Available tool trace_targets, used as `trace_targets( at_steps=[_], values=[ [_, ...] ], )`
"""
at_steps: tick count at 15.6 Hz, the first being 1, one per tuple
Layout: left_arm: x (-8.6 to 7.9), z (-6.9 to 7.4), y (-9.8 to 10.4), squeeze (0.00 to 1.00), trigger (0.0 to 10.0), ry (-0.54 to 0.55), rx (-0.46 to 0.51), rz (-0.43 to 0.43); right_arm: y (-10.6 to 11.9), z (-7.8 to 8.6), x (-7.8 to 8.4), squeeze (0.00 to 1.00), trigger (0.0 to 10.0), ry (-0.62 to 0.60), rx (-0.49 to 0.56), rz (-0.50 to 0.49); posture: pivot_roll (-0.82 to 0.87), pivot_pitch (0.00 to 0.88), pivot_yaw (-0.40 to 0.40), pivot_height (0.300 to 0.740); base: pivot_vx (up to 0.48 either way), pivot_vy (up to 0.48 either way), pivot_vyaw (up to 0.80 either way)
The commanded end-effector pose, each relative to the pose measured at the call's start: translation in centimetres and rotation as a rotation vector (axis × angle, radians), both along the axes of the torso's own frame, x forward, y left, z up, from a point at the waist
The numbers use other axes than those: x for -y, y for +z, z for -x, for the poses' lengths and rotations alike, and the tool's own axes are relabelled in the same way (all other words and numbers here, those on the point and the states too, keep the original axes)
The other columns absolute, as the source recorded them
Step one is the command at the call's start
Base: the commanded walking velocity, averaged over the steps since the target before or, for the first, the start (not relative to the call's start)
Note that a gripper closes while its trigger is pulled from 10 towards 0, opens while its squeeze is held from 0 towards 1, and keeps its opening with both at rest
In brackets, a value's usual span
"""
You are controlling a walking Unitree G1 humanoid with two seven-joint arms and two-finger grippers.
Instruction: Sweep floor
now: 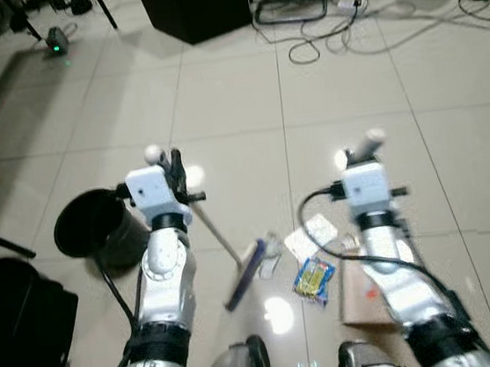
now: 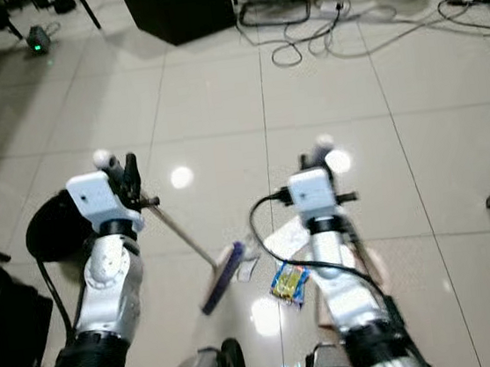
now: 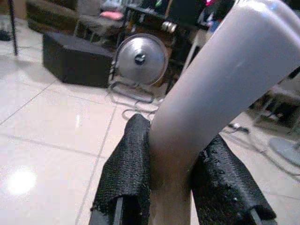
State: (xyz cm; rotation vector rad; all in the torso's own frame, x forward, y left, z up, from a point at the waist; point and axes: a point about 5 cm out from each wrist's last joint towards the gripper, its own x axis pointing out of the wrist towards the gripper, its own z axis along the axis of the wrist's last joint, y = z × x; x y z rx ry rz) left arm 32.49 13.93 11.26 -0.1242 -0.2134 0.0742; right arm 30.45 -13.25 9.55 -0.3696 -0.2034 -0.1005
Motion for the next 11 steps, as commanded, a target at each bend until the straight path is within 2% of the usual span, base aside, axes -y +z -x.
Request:
trace_targets(
  at_steps=[1, 7, 9, 11],
  values=[
    [-0.1, 0.2, -0.7, 0.0, 10.0, 0.025, -0.021, -0.019, -0.6, -0.1, -1.0, 0.0, 10.0, 0.002, -0.021, -0.005, 0.09, 0.278, 0.15, 0.74, 0.0, 0.0, 0.0],
    [0.9, -0.2, -2.0, 0.0, 10.0, 0.029, -0.083, -0.03, 0.5, -1.6, -4.5, 0.0, 10.0, 0.05, -0.011, -0.103, 0.08, 0.29, 0.151, 0.74, 0.0, 0.0, 0.0],
    [1.0, -0.5, -1.9, 0.0, 10.0, 0.03, -0.086, -0.011, 0.9, -1.7, -5.4, 0.0, 10.0, 0.085, 0.003, -0.115, 0.07, 0.287, 0.152, 0.74, 0.0, 0.0, 0.0],
    [1.4, -1.0, -1.4, 0.0, 10.0, 0.034, -0.077, 0.045, 0.9, -1.6, -5.8, 0.0, 10.0, 0.113, 0.004, -0.132, 0.07, 0.287, 0.153, 0.74, 0.0, 0.0, 0.0]
  ],
)
